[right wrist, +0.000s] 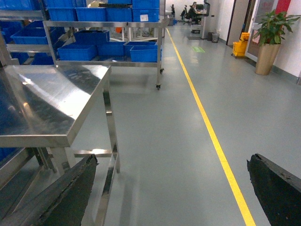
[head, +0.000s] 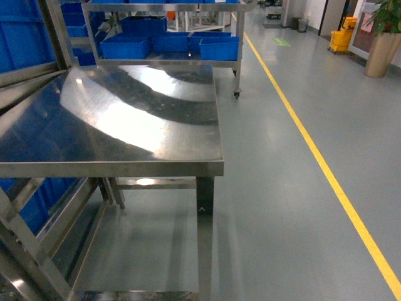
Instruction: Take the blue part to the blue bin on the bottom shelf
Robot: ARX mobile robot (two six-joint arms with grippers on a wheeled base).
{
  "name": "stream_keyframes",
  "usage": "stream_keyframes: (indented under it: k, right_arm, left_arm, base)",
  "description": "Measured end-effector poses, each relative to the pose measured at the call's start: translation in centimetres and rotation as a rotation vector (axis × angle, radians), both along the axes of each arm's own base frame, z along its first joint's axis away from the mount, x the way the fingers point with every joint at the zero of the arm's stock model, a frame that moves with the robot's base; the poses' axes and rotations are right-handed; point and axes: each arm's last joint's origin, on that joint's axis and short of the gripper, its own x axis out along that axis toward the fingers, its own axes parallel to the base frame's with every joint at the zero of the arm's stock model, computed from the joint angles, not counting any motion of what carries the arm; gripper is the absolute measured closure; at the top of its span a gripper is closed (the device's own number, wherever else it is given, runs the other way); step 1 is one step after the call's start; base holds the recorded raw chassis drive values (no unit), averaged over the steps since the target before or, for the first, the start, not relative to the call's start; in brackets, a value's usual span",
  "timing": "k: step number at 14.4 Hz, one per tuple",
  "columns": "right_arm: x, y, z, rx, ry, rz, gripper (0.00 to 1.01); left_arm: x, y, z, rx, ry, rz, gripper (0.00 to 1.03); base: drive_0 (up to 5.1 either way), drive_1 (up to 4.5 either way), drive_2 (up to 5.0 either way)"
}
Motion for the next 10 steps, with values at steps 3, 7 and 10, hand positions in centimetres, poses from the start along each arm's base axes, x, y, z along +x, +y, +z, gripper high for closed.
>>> stream_keyframes:
  k: [3, 7, 10]
  right_arm:
    - [0.00, 0.00, 0.01, 0.000, -0.002, 0.001, 0.03]
    - [0.00, 0.00, -0.01, 0.000, 0.001, 0.001, 0.03]
    - [0.00, 0.00, 0.01, 0.000, -0.001, 0.001, 0.03]
  left_arm:
    - [0.00, 0.00, 0.01, 0.000, -0.001, 0.001, 0.59]
    - [-0.01, 0.01, 0.01, -0.001, -0.001, 0.001, 0.59]
    - [-0.02, 0.02, 0.01, -0.001, -0.001, 0.004, 0.59]
  base:
    - [-5.0, 2.50, 2.5]
    - [-5.0, 2.43, 2.4]
    - [-4.9, 2.52, 2.5]
